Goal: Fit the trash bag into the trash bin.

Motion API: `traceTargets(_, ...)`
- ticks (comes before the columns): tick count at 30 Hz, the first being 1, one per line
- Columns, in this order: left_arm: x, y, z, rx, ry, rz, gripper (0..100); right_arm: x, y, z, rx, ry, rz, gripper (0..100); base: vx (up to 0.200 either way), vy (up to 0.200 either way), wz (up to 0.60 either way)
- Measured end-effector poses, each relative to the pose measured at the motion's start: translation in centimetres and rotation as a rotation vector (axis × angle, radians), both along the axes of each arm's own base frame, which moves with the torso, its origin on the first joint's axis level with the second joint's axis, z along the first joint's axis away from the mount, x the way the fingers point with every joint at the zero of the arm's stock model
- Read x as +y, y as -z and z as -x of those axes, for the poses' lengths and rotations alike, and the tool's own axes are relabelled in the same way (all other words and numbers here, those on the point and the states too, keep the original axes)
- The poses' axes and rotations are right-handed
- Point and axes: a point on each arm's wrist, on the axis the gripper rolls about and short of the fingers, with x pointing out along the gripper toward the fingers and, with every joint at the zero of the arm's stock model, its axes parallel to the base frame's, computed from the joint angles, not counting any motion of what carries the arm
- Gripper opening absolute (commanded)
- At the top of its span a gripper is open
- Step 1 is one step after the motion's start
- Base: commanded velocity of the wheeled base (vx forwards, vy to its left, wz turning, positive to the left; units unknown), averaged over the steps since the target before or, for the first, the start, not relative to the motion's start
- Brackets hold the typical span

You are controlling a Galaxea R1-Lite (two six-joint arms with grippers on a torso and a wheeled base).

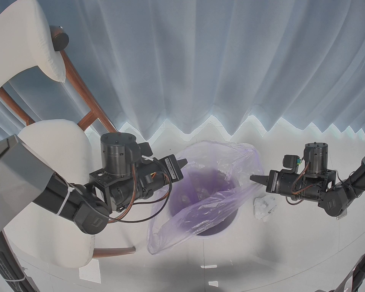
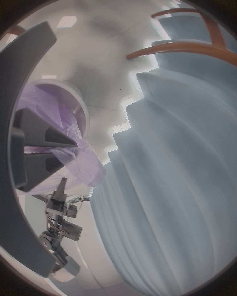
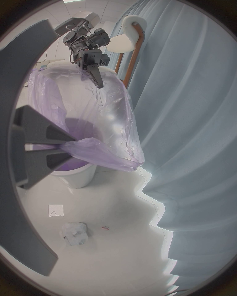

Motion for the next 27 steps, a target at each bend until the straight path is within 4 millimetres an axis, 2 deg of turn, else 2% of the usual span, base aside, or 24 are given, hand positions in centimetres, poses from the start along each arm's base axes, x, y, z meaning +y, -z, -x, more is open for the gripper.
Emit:
traceTargets(7, -0.8, 0.0, -1.7, 0.061, -0.037, 0.058, 0, -0.1, 0.4, -1.4, 0.0, 0.004, 0.002, 0, 0.0, 0.0, 0.0)
traceTargets(10, -1.0, 0.1, -2.4, 0.139, -0.054, 0.047, 0, -0.2, 0.7, -2.2, 0.001, 0.01, 0.003, 0, 0.0, 0.0, 0.0)
traceTargets(18, -1.0, -1.7, -5.5, 0.187, -0.104, 0.079, 0, -1.2, 0.8, -5.7, -0.011, 0.048, 0.003, 0, 0.0, 0.0, 0.0)
traceTargets(22, -0.7, -1.3, -6.9, 0.198, -0.129, 0.061, 0, -2.0, 0.8, -7.7, -0.018, 0.074, 0.002, 0, 0.0, 0.0, 0.0)
traceTargets(27, -0.5, -0.2, -7.7, 0.201, -0.137, -0.001, 0, -2.9, 1.3, -9.6, -0.012, 0.098, 0.004, 0, 0.0, 0.0, 0.0)
